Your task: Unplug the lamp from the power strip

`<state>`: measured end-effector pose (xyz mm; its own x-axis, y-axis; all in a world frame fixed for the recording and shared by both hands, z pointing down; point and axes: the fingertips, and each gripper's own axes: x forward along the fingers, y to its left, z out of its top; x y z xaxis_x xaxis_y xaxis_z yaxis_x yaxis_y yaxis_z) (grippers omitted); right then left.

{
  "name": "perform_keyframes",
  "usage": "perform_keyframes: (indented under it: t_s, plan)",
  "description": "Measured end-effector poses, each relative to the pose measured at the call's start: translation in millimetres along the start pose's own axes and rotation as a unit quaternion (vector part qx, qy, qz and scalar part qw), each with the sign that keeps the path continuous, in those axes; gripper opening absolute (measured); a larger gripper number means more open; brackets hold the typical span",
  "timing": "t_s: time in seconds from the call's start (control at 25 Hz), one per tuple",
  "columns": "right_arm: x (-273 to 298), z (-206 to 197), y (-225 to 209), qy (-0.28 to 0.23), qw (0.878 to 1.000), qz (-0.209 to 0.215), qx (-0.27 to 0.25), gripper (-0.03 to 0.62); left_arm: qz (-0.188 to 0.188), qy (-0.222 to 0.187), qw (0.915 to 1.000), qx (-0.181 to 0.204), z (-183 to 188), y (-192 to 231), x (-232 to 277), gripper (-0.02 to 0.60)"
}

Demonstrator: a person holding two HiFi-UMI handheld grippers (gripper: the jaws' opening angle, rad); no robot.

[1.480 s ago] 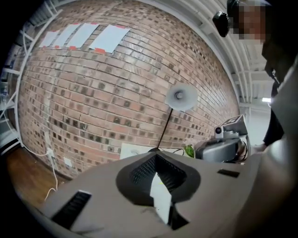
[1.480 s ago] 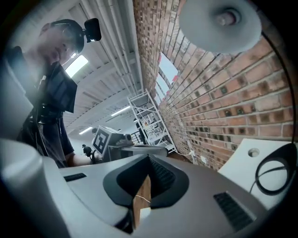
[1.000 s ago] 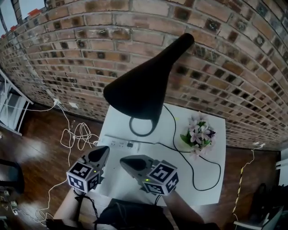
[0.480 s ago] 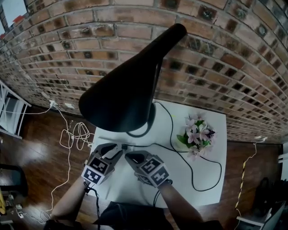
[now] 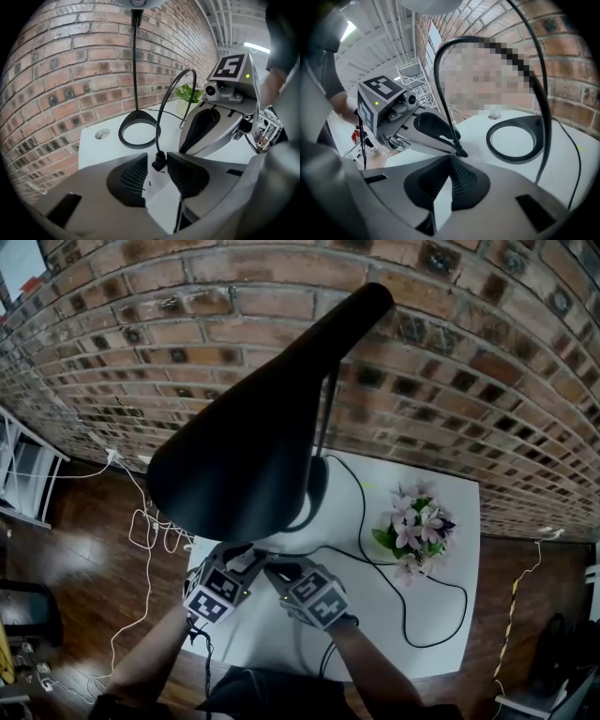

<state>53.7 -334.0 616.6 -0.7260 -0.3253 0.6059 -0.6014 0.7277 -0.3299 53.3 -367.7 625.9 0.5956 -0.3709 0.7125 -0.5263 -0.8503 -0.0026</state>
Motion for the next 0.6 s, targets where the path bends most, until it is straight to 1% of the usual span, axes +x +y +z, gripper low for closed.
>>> perform_keyframes:
  t_s: [0.12, 0.28, 0.4, 0.48, 0.6]
  plan:
    - [1, -7, -6, 0.011, 1.0, -0.007, 0.001, -0.009, -0.007, 0.009, 0.9999, 0.01, 0, -8, 11, 0.147]
    - [12, -2, -7, 0.008, 1.0, 0.004, 0.002, -0.009, 0.0, 0.016, 0.9999, -0.002, -6, 3, 11, 0.138]
    - [10, -15, -12, 0.031, 0.999, -0.003, -0.015, -0.009, -0.016, 0.015, 0.9998, -0.002, -7, -7, 22, 0.136]
    - [9, -22, -17, 0.033, 0.999, -0.014, -0.014, -0.009, -0.026, 0.012, 0.9996, -0.001, -6, -12, 25, 0.133]
    - [12, -18, -17, 0.038, 0.999, -0.006, -0.013, -0.009, -0.031, 0.009, 0.9995, -0.004, -10, -8, 24, 0.134]
